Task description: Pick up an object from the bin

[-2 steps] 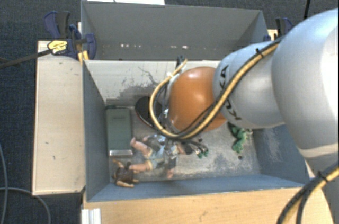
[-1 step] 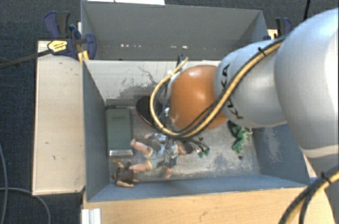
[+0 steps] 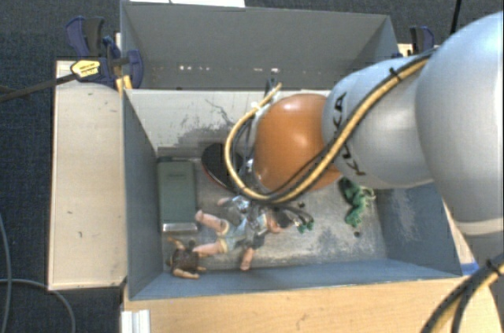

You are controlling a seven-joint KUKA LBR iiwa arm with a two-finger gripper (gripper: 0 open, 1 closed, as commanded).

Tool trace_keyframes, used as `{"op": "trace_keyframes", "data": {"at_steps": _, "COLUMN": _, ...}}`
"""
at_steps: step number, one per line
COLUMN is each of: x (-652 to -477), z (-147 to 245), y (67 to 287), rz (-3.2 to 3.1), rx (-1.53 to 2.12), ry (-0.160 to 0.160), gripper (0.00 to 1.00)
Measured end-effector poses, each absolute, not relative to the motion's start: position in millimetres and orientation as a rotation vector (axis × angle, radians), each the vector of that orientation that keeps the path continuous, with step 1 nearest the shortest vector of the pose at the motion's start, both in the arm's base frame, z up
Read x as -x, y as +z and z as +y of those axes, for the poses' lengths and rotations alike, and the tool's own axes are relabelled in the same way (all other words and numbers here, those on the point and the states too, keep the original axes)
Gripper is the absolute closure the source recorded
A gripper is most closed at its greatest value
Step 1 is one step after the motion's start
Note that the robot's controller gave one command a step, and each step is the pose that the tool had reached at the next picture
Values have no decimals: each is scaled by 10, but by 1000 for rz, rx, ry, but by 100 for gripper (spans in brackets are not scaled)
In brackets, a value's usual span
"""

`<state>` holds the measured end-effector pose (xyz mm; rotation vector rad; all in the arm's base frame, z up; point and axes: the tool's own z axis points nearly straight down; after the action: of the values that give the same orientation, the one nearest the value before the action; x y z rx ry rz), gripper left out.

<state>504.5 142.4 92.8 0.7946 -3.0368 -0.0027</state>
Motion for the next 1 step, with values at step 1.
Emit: {"op": "trace_keyframes", "data": {"at_steps": 1, "x": -5037, "z": 1419, "y": 1147, "rz": -3035, "rx": -792, "ry": -2, "gripper": 100}}
